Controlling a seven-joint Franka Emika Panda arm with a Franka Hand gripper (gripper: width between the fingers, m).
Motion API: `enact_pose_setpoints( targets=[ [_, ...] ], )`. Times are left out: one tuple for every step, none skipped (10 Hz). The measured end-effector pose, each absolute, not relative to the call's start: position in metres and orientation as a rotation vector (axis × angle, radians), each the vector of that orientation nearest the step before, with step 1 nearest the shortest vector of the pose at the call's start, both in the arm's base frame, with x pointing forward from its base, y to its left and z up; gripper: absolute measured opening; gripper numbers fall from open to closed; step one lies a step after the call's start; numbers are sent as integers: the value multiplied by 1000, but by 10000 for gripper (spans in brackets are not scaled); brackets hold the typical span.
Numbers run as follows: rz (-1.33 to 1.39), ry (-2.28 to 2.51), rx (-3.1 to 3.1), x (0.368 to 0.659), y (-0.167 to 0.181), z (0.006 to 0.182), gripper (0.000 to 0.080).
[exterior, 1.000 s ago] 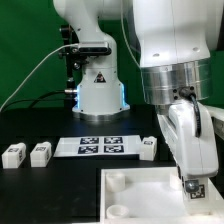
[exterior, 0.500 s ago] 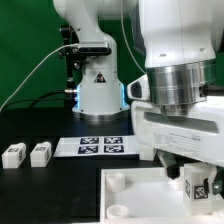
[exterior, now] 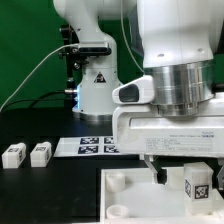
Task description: Assemble one leg
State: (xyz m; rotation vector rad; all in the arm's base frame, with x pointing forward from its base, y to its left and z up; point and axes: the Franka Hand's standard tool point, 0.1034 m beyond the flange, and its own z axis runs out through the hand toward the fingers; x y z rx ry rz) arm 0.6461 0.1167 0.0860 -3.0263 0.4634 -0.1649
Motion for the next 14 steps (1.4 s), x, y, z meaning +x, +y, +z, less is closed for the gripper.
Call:
enact_pose_setpoints(
  targets=[
    [-176, 195, -3074, 639, 133, 78, 649],
    [-107, -2, -3107, 636, 134, 76, 535],
    [-127, 99, -3101, 641, 128, 79, 400],
    [-127, 113, -3109, 641, 124, 78, 400],
    [-125, 255, -3097, 641, 122, 78, 298],
    [-122, 467, -3070, 642, 120, 78, 298],
    [-119, 597, -3044, 642, 118, 78, 298],
    [-113, 803, -2991, 642, 116, 78, 298],
    [-89, 1110, -2880, 642, 111, 78, 298],
    [-53, 1370, -2772, 640, 111, 77, 298],
    [-6, 1626, -2648, 639, 112, 78, 298],
    [38, 1886, -2478, 638, 110, 77, 298],
    [69, 2081, -2304, 637, 110, 77, 298],
    [104, 2314, -2060, 636, 107, 77, 298]
  ],
)
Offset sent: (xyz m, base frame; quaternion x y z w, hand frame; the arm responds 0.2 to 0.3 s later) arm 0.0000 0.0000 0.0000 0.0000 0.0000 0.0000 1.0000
